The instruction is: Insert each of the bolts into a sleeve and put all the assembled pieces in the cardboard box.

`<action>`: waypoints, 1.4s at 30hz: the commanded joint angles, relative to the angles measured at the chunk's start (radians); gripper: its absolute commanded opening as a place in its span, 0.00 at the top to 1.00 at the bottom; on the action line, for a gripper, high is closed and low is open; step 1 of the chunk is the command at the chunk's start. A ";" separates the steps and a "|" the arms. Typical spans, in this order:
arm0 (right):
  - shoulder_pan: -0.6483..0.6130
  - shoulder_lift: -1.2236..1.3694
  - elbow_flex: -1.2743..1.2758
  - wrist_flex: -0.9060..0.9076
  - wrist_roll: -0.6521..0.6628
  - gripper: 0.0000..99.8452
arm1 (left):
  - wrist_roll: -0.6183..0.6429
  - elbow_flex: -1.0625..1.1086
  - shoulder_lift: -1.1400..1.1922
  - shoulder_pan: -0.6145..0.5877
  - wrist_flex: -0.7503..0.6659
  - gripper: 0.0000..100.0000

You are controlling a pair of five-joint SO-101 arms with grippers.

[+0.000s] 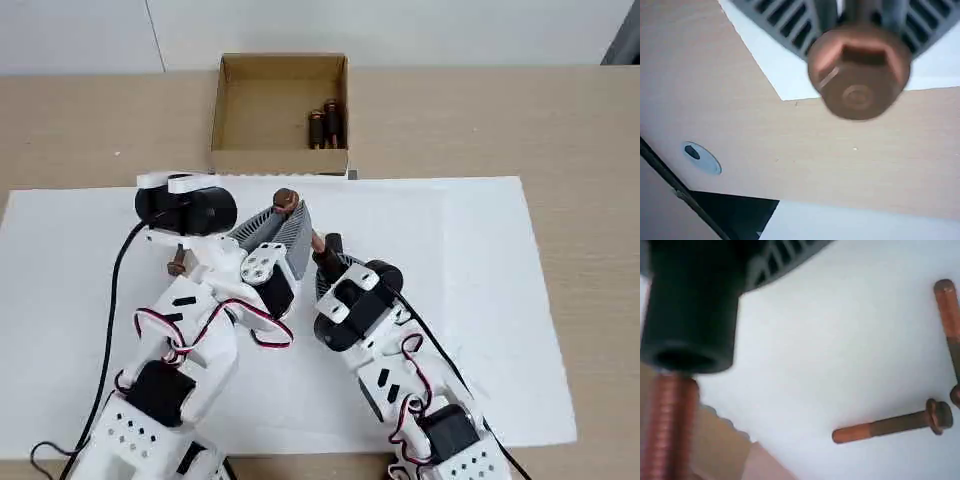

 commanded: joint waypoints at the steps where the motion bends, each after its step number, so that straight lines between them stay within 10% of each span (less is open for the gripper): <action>1: 0.010 -0.028 0.009 -0.033 0.011 1.00 | 0.006 -0.019 -0.025 0.029 0.002 1.00; 42: 0.008 -0.028 0.008 -0.104 0.055 1.00 | 0.006 0.067 -0.025 0.069 0.006 1.00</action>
